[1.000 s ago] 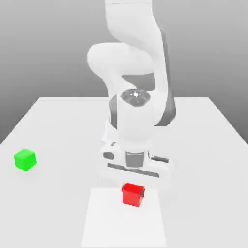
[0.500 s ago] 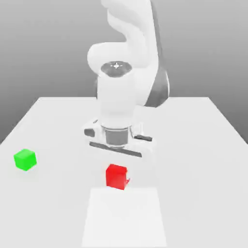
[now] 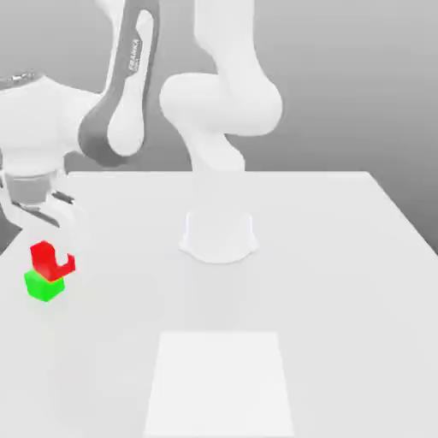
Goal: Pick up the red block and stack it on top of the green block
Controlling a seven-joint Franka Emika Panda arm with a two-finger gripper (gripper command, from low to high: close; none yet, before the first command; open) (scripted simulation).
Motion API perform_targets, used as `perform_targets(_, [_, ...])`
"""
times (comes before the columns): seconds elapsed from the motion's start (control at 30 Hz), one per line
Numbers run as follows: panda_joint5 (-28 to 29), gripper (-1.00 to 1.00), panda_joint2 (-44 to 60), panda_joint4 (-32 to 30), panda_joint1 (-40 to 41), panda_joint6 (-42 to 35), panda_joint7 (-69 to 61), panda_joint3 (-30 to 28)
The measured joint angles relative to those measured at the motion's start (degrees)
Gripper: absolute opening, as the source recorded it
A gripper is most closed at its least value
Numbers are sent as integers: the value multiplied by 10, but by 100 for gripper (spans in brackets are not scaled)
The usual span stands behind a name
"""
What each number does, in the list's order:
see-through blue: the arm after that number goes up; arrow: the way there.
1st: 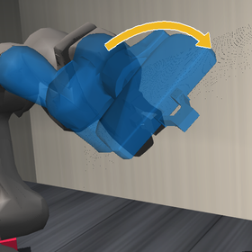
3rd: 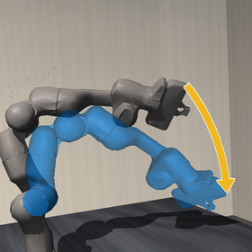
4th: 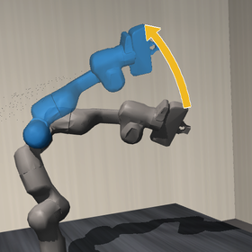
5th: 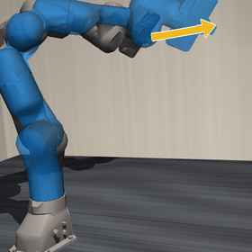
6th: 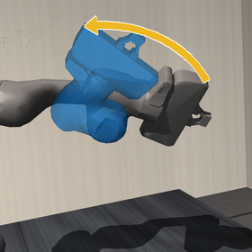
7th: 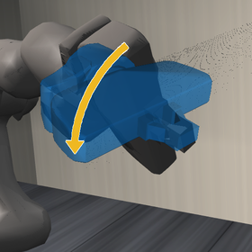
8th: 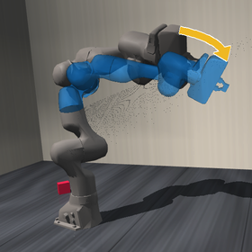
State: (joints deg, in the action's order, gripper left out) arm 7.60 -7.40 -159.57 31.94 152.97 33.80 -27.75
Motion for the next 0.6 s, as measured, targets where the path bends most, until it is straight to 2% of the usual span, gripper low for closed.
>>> perform_targets(0.07, [-4,-100,7,5,21,2,-32,-24])
perform_targets(0.13, [-35,-100,35,7,18,25,-61,-31])
perform_targets(0.2, [-80,-100,70,9,11,54,-95,-31])
perform_targets(0.3, [-166,-100,127,12,27,100,-157,4])
perform_targets(0.33, [-189,100,141,12,36,111,-173,18])
perform_targets(0.53, [-200,100,149,13,41,118,-182,25])
perform_targets(0.6, [-170,100,130,12,36,103,-160,12])
